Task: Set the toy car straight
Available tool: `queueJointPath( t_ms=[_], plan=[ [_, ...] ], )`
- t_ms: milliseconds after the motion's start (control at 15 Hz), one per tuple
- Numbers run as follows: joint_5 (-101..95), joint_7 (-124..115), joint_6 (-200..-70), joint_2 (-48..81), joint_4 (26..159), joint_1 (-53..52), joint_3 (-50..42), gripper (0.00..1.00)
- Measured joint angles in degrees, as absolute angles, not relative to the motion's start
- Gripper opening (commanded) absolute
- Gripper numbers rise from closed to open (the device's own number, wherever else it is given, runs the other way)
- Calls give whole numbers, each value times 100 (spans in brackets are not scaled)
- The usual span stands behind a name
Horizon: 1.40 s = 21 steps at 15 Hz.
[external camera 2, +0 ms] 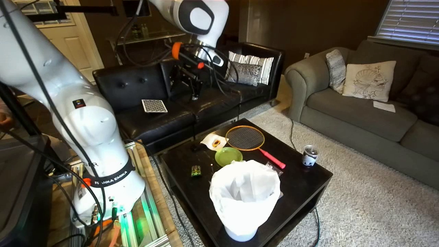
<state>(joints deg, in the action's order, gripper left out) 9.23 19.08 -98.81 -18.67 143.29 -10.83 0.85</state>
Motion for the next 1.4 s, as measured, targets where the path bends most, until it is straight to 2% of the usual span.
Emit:
queueJointPath(
  t_ms=[267,600,1400],
  plan=[
    [600,1983,-10955,-827,14313,-1189,606,100],
    [241,1977,-12353,-113,14294,-1209,944,100],
    [32,1988,-12410,82,14172,-1214,1069,100]
  ],
)
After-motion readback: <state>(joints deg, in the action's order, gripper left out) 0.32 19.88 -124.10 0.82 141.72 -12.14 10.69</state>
